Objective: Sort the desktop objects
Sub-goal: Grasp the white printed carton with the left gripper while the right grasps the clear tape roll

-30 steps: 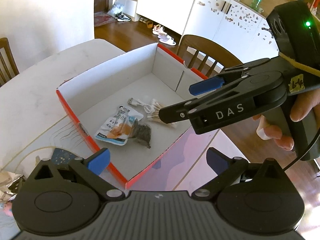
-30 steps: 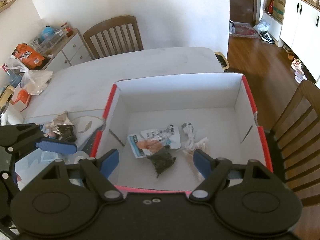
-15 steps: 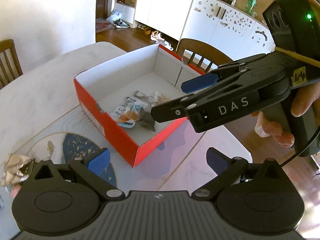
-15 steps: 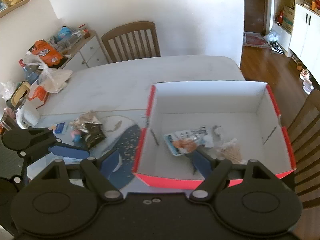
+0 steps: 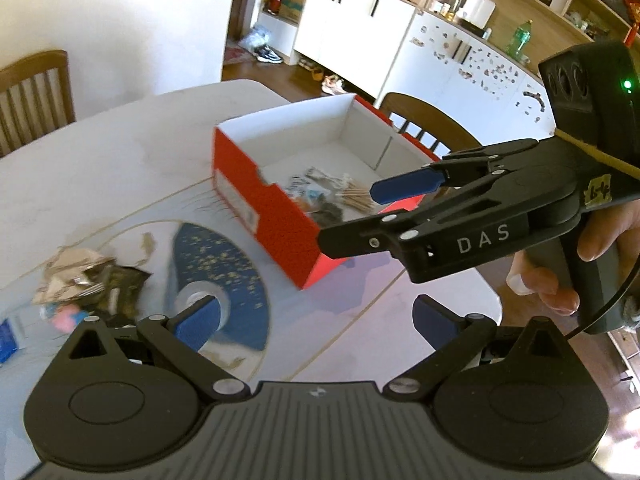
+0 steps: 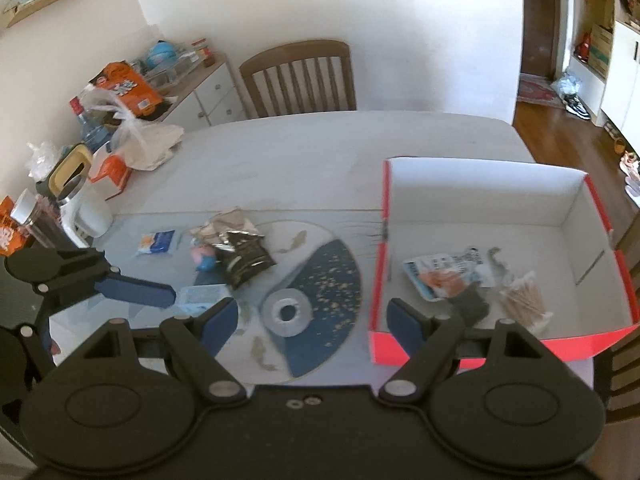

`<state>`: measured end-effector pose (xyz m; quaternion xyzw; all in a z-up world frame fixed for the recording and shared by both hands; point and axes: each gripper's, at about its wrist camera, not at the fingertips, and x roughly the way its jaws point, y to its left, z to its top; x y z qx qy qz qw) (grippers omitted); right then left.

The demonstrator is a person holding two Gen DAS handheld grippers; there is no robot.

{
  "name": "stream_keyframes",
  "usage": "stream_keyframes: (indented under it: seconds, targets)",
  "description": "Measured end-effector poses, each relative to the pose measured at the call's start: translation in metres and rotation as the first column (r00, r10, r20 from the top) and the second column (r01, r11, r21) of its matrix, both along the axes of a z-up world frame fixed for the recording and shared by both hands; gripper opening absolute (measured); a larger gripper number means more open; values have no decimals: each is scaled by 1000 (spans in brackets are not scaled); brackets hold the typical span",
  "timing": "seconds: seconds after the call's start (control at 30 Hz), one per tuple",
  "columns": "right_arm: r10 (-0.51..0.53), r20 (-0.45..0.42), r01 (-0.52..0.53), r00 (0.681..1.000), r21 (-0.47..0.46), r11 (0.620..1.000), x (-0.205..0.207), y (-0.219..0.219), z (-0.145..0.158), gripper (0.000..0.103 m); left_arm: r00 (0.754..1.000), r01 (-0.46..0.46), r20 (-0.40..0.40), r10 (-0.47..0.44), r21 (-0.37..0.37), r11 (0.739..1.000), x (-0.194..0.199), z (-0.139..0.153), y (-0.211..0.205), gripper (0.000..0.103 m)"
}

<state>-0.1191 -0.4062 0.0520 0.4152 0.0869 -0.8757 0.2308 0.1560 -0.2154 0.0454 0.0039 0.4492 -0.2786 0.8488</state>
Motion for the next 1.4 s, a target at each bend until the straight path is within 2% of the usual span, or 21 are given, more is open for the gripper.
stream_keyframes:
  seconds: [0.33,0.7,1.07,1.17,1.4]
  targets:
    - [28,-31,-26,999,43,999,15,-45,-19,82,996,-86,17,86,6,996,-15,-8,56,103]
    - [23,-48,-18,999,119,993,9,-74,-52,82,990,-139,14,138,21,990,-12,-37,97,103]
    - [-29,-20,32,999,154,987,-15,-83,-87,82,992,-123,39,121,39,992,2,-63,118,103]
    - [-43,-12,45,999,177,983,-23,-84,-98,82,993,-104,59,102,46,993,6,-73,120,103]
    - [-43,6,41,999,210,977,-36,-83,-118,81,996,-76,46,72,95,993,19,-105,126,103]
